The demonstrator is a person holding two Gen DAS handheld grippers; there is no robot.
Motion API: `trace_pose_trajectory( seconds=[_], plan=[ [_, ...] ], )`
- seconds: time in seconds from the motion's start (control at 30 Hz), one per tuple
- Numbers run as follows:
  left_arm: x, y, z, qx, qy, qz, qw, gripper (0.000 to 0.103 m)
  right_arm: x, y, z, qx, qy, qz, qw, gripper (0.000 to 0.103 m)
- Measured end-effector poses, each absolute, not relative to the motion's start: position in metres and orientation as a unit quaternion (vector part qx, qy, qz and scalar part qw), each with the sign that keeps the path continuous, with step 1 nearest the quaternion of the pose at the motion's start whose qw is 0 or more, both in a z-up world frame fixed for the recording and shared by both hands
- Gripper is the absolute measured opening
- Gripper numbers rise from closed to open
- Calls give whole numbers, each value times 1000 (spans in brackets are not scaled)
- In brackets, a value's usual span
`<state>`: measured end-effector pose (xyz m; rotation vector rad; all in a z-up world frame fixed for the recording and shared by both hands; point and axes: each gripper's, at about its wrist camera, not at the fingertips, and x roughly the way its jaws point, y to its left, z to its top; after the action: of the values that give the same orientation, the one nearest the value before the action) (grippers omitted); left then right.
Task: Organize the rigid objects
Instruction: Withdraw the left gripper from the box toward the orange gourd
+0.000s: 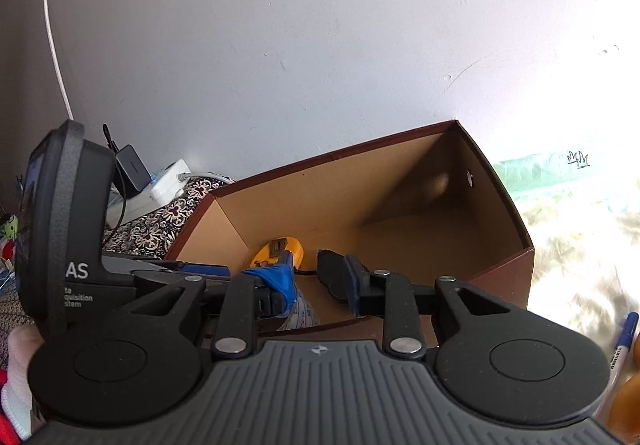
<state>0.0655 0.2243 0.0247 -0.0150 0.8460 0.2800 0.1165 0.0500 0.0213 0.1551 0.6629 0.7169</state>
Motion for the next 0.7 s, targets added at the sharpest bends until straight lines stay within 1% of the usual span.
trace_pose_trajectory(
  seconds=[0.23, 0.47, 0.57, 0.7],
  plan=[
    [60, 216, 31, -13, 390, 126, 912, 55, 92, 35, 43, 53, 268, 344, 898, 9],
    [52, 199, 42, -12, 366, 105, 925, 55, 84, -6, 51, 73, 260, 329, 905, 10],
    [42, 183, 54, 0, 343, 105, 934, 55, 81, -29, 52, 72, 257, 318, 910, 10],
    [23, 154, 75, -1, 309, 73, 948, 59, 73, -64, 54, 72, 256, 299, 917, 11]
  ],
)
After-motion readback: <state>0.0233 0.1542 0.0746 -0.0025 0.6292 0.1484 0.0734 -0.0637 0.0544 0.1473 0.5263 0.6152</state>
